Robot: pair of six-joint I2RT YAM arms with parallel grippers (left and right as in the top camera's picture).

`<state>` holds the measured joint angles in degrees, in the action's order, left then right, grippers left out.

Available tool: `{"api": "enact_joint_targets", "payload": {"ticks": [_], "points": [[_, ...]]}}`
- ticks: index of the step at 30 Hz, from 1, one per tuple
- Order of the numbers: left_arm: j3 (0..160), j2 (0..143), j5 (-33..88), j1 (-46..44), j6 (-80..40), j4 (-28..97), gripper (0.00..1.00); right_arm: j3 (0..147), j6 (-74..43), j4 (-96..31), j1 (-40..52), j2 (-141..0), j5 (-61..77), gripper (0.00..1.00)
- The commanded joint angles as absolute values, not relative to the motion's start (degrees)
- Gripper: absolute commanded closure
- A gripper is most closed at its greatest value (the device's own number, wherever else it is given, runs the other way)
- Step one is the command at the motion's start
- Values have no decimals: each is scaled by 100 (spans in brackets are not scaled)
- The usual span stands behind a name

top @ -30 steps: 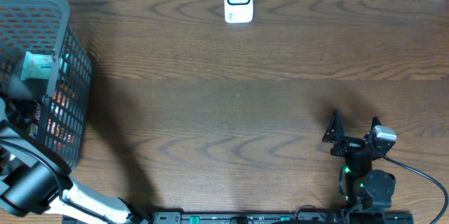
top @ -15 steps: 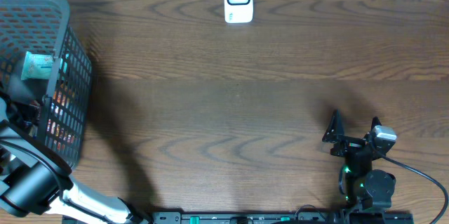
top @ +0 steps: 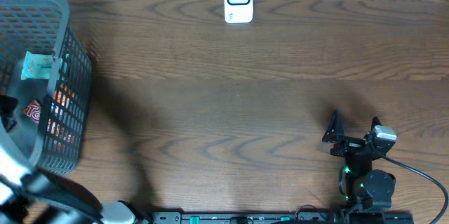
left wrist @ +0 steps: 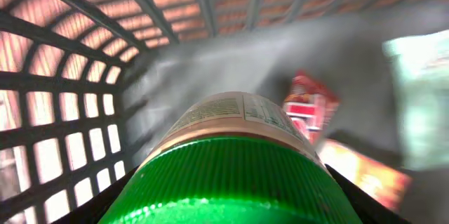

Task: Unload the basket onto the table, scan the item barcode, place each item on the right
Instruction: 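Lift the jar out and place it on the table near the scanner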

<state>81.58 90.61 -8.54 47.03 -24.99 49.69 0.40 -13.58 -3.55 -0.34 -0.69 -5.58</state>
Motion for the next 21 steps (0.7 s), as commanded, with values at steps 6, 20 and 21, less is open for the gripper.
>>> {"api": "enact_joint_targets", "payload": {"ticks": [6,20,21], "points": [[8366,7380,620,4683,-2294,4895,42,32,-1365,-368,47,-49,-567,1],[8366,5986,3345,3398,-2318,4475,41,32,-1365,-368,47,-49,-567,1],[8359,5999,3345,3151,-2318,4477,41,32,-1365,-368,47,-49,-567,1]]}}
